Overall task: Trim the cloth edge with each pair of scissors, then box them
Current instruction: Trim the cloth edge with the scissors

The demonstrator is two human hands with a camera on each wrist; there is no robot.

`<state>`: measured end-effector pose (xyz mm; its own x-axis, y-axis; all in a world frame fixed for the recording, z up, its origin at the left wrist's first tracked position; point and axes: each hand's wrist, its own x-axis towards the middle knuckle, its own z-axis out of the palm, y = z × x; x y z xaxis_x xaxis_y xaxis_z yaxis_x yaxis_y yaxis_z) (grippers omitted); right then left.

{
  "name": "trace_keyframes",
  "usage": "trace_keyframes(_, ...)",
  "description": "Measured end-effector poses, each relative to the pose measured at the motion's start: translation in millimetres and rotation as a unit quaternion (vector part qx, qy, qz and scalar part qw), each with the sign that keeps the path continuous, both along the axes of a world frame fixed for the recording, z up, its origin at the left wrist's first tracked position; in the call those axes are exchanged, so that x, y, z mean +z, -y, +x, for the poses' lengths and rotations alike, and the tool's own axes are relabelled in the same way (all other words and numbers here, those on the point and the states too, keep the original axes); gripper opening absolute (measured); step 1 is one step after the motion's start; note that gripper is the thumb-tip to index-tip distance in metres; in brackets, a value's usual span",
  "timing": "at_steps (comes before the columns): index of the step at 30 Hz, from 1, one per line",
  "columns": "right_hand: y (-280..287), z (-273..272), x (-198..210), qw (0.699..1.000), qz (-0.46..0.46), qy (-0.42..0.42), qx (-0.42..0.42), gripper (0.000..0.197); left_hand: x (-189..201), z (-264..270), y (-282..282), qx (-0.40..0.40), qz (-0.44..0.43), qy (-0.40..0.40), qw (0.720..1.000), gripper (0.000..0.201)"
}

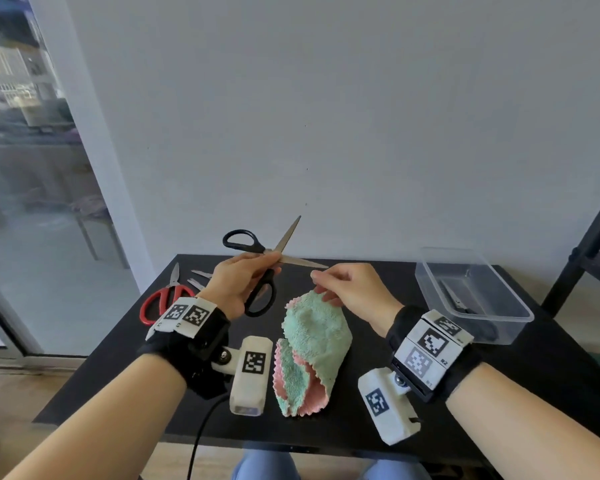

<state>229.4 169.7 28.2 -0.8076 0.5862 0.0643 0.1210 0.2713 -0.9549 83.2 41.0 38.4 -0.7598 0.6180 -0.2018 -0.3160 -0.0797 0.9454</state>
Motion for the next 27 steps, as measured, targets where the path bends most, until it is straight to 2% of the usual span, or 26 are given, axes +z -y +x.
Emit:
trace_keyframes(4, 16.3, -3.9, -2.9, 0.99, -0.12, 0.021, 0.072, 0.03, 4.0, 9.1, -12.5, -0.014, 0.033, 0.01, 0.999, 0.008)
trace_keyframes(7, 21.6, -8.8, -4.3, 0.985, -0.152, 0.007, 0.085, 0.024, 6.2, 13.9, -20.2, -0.03, 0.042, 0.013, 0.999, 0.009)
trace_keyframes(13, 17.2, -12.3, -6.6, 0.985, -0.156, -0.009, 0.073, 0.019, 1.6, 13.3, -26.3, -0.037, 0.049, 0.014, 0.998, 0.014)
trace_keyframes(18, 7.1, -7.8, -10.7, 0.985, -0.154, -0.003, 0.074, 0.015, -0.4, -2.6, -18.7, 0.009, 0.067, 0.035, 0.997, 0.019)
trace_keyframes(22, 2.5, -3.7, -11.4, 0.985, -0.156, 0.007, 0.078, 0.016, -0.4, -12.2, -9.8, 0.025, 0.061, 0.019, 0.998, 0.013)
trace_keyframes(27, -0.4, 2.0, -9.6, 0.986, -0.15, 0.013, 0.069, 0.015, 2.2, -16.5, -3.0, -0.003, 0.013, -0.027, 1.0, 0.019)
